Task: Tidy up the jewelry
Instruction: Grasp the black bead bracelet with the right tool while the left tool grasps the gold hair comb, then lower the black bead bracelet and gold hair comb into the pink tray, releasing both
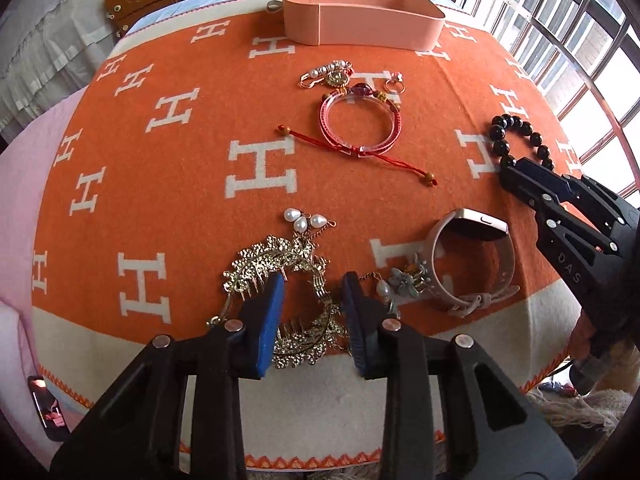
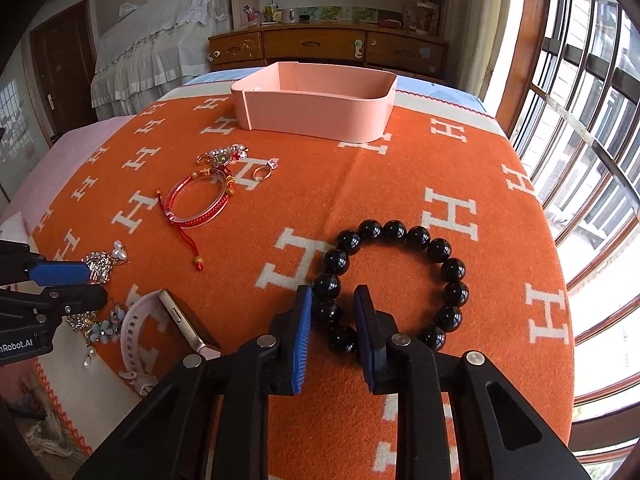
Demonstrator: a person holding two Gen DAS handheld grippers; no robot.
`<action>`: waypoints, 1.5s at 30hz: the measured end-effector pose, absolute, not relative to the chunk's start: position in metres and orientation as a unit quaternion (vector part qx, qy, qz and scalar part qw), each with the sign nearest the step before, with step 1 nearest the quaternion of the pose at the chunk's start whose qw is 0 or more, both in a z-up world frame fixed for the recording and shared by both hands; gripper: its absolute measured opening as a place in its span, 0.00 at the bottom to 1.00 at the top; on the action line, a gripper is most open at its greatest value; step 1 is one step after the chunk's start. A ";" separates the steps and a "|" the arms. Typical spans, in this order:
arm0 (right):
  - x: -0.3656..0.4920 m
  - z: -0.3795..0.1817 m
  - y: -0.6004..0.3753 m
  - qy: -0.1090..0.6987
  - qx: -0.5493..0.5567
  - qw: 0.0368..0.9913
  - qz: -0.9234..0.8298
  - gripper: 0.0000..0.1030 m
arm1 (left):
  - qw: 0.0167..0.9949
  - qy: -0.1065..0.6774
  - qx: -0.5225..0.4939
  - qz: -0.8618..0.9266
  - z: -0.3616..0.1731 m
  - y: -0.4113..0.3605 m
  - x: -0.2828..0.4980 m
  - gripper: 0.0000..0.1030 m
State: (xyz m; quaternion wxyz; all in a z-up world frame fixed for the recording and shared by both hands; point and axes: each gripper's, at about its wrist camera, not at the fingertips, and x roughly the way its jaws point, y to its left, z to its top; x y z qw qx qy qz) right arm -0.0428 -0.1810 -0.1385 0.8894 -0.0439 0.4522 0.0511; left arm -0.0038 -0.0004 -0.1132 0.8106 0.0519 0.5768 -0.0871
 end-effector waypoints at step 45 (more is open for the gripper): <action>0.097 0.068 -0.231 0.349 0.155 0.917 0.116 0.14 | 0.888 0.434 0.034 -0.149 0.030 -0.059 0.194 0.07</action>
